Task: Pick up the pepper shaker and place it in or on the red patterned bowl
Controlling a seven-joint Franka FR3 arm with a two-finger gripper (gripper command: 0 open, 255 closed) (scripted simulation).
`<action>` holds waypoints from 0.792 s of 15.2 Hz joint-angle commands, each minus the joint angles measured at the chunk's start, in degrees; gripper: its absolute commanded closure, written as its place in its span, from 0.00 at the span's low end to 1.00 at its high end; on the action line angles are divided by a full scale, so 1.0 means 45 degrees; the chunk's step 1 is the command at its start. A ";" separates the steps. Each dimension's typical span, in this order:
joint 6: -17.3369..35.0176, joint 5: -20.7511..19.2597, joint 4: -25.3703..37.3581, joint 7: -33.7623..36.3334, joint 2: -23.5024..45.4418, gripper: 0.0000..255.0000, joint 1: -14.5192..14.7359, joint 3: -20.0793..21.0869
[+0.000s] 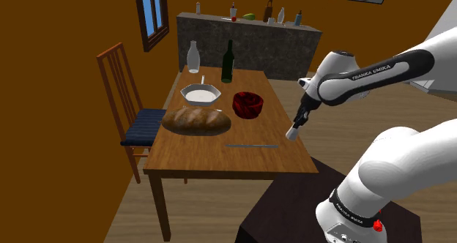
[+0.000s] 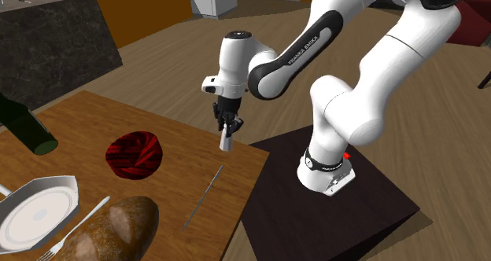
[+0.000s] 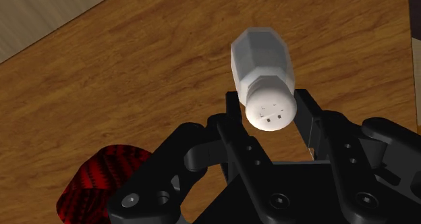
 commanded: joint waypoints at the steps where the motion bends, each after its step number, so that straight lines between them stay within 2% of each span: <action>1: -0.0563 0.0070 0.0187 -0.0006 -0.0374 1.00 -0.0030 0.0134; 12: -0.3219 0.0551 0.1252 0.0065 -0.1991 1.00 -0.0036 0.0920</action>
